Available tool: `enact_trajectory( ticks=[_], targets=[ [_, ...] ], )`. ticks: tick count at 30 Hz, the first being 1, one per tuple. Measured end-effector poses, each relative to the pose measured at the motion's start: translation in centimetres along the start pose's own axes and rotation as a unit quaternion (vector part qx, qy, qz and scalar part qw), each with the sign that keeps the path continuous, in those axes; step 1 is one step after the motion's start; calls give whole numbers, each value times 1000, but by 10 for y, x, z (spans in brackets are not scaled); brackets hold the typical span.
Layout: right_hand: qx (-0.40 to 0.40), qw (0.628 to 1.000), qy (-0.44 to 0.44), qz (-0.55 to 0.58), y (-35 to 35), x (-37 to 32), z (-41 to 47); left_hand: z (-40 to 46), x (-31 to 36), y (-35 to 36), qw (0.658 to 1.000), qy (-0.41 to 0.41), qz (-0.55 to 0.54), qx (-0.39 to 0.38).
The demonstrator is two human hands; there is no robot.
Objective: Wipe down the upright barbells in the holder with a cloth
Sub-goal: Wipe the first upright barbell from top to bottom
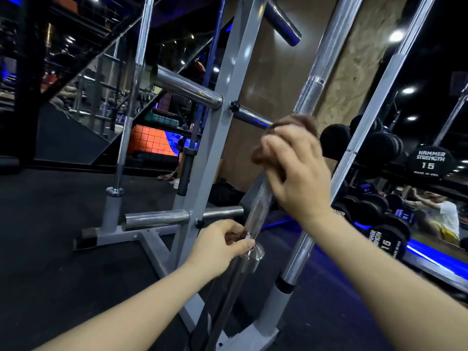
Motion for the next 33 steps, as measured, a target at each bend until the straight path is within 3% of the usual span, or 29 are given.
enact_trajectory(
  ticks=[4,8,12,15,19,23,28,33],
  targets=[
    [-48,996,-72,21,0,-36,-47,-2,2,-1,1000,-15,-8,-8],
    [-104,988,-107,42,1,-26,-29,-3,1,-3,999,-30,-15,0],
    [-37,999,-16,8,-3,13,18,-2,2,-2,1000,-23,-19,-9],
    [-27,999,35,20,3,6,0,-4,-1,0,997,-40,-44,-42],
    [-84,995,-30,51,8,-27,-57,-20,-17,3,991,-67,-62,-100],
    [-96,989,-94,66,0,-29,-41,-23,-18,5,993,-60,-35,-100],
    [-19,1000,-5,20,-2,11,9,-15,-23,5,994,-53,-14,-91],
    [-4,1000,10,19,8,-9,-36,-9,-28,2,995,-46,-29,-83]
  ],
)
Point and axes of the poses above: each hand's wrist, its own z-axis towards the middle knuckle, its own y-axis out of the palm, x = y × z, the point moved 10 cm from there along z, towards the middle knuckle, and after that the axes turned 15 degrees about x, right-handed, at the moved point
